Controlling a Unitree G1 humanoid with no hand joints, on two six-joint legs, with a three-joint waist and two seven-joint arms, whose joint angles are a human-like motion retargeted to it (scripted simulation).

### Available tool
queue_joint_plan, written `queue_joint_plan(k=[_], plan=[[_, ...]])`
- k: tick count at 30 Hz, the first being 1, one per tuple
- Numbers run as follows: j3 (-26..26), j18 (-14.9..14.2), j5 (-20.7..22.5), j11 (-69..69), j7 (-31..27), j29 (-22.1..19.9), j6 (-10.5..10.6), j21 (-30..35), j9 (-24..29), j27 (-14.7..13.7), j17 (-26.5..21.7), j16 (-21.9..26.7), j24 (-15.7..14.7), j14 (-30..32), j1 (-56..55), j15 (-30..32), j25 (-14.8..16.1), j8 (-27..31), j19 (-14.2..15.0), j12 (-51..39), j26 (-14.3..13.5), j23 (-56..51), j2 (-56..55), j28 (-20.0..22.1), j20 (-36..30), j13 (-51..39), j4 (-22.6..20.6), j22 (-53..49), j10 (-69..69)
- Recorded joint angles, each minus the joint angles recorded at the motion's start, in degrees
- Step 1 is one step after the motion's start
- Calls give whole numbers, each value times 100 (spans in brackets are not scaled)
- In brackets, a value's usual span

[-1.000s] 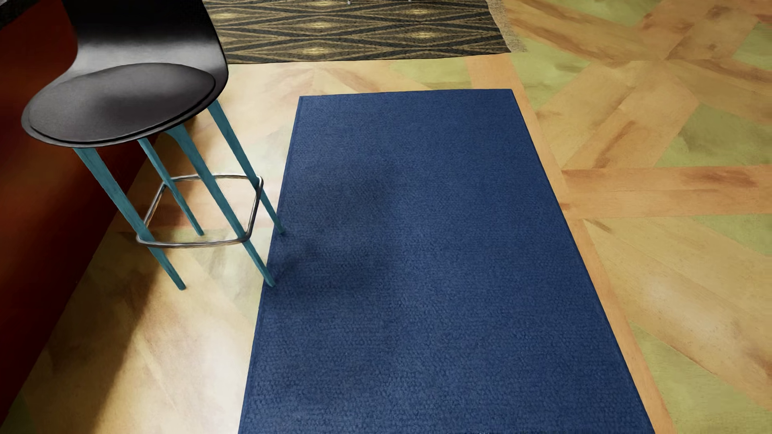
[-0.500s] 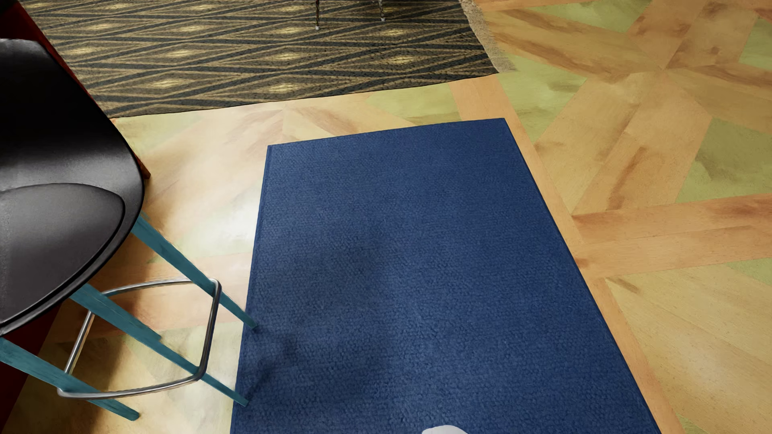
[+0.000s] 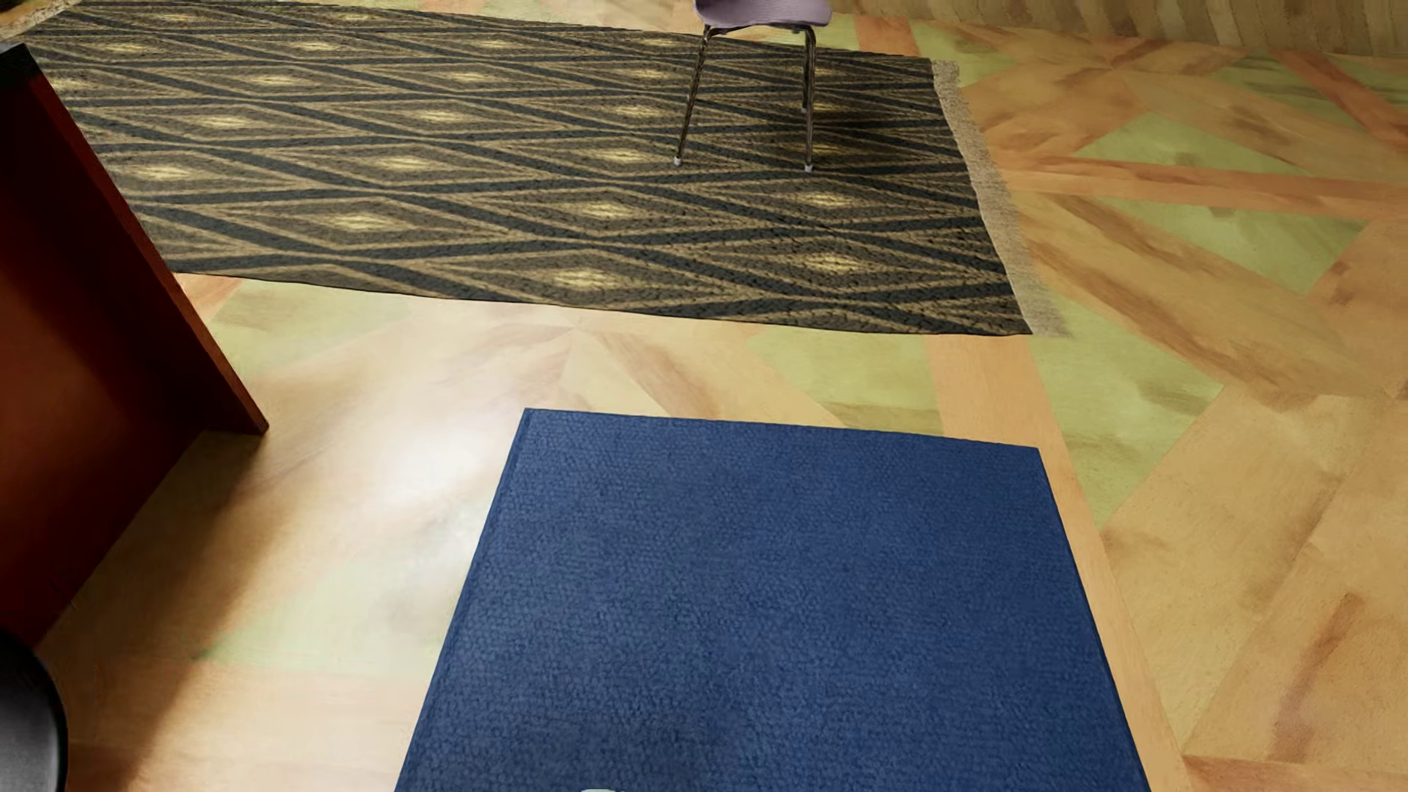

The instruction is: Walk to the dark chair

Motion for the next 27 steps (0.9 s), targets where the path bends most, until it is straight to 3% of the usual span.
queue_joint_plan(k=[1,2,4,6,8,9,10,11,12,13,14,15,16,17,18,19,20,21,22,23,24,25,26,27], plan=[[-298,0,-43,655,0,0,48,117,62,0,-5,8,0,-427,577,-952,0,0,0,-118,0,22,-514,0,51,115,8,-88,-181],[-658,0,37,853,0,0,227,208,82,0,-51,27,0,-818,1122,-1593,0,0,0,-305,0,118,-1045,0,-23,206,106,-206,-414],[-1385,0,52,-191,0,0,491,181,18,0,-106,142,0,-1715,2126,-1918,0,0,0,-734,0,204,-1834,0,-180,498,278,-489,-934],[-1795,0,12,-2097,0,0,688,111,-8,0,-213,225,0,-2562,3065,-1552,0,0,0,-1124,0,336,-2280,0,84,676,477,-722,-1423],[-2034,0,-33,-3917,0,0,716,241,-192,0,-254,307,0,-3260,3625,-545,0,0,0,-1476,0,501,-2581,0,576,704,538,-874,-1580],[-2030,0,-40,-6289,0,0,768,214,-278,0,-264,301,0,-3337,3807,-9,0,0,0,-1597,0,583,-2813,0,821,712,528,-893,-1574],[-2182,0,-40,-4361,0,0,805,309,-283,0,-292,395,0,-3196,3969,-470,0,0,0,-1657,0,577,-3045,0,862,705,649,-1040,-1449],[-2343,0,127,-3830,0,0,897,411,-212,0,-308,399,0,-2849,4213,-411,0,0,0,-1537,0,656,-3149,0,1179,663,823,-1193,-1208],[-2450,0,248,-3320,0,0,1006,441,-304,0,-302,292,0,-2118,4141,-122,0,0,0,-1415,0,765,-3267,0,1337,665,989,-1106,-613],[-2479,0,536,-2852,0,0,1195,426,-267,0,-291,107,0,-949,3928,-326,0,0,0,-1230,0,911,-3093,0,1396,646,1248,-922,422],[-2345,0,731,-2775,0,0,1175,324,-272,0,-251,42,0,-19,3255,-635,0,0,0,-1070,0,952,-2882,0,1310,569,1216,-833,1896],[-2216,0,959,-2838,0,0,1207,157,-150,0,-215,-33,0,-9,2567,-917,0,0,0,-1006,0,824,-2472,0,1149,544,1323,-709,3372],[-1996,0,901,-3045,0,0,1125,212,-49,0,-222,-35,0,-366,1895,-1051,0,0,0,-996,0,645,-1926,0,742,455,1298,-614,4189],[-1654,0,774,-3273,0,0,944,192,-39,0,-207,-151,0,-439,1287,-1112,0,0,0,-849,0,406,-1461,0,741,408,1138,-477,4234],[-1246,0,749,-3507,0,0,798,245,19,0,-228,-18,0,-241,787,-1192,0,0,0,-583,0,158,-1072,0,607,284,1099,-794,3635],[-961,0,623,-3711,0,0,734,256,69,0,-307,-110,0,258,495,-1275,0,0,0,-548,0,-59,-592,0,311,178,1019,-280,2458],[-694,0,628,-3951,0,0,698,112,-9,0,-319,-167,0,510,160,-1378,0,0,0,-371,0,-318,-261,0,532,114,1022,-127,1116],[-532,0,612,-4181,0,0,682,11,-61,0,-365,-164,0,-83,92,-1562,0,0,0,-238,0,-536,215,0,559,73,959,22,-280],[-449,0,720,-4355,0,0,754,-185,-163,0,-437,-127,0,-2096,107,-1804,0,0,0,-140,0,-744,567,0,392,4,912,46,-1017],[-392,0,753,-4359,0,0,789,-358,-309,0,-518,-67,0,-474,-16,-2133,0,0,0,-10,0,-892,764,0,264,-23,958,49,-3057],[-320,0,838,-4336,0,0,832,-513,-354,0,-554,-37,0,-254,-129,-2342,0,0,0,105,0,-893,935,0,139,-56,958,108,-3222],[-225,0,812,-4168,0,0,758,-711,-304,0,-521,-20,0,-2232,-321,-2375,0,0,0,160,0,-838,1104,0,45,-9,862,183,-1158],[-201,0,750,-3785,0,0,668,-900,-303,0,-467,5,0,-1568,-341,-2131,0,0,0,221,0,-686,1196,0,37,81,664,239,-964],[-234,0,446,-2813,0,0,420,-962,-329,0,-362,19,0,-598,-338,-1316,0,0,0,279,0,-501,891,0,113,155,353,307,-952]])
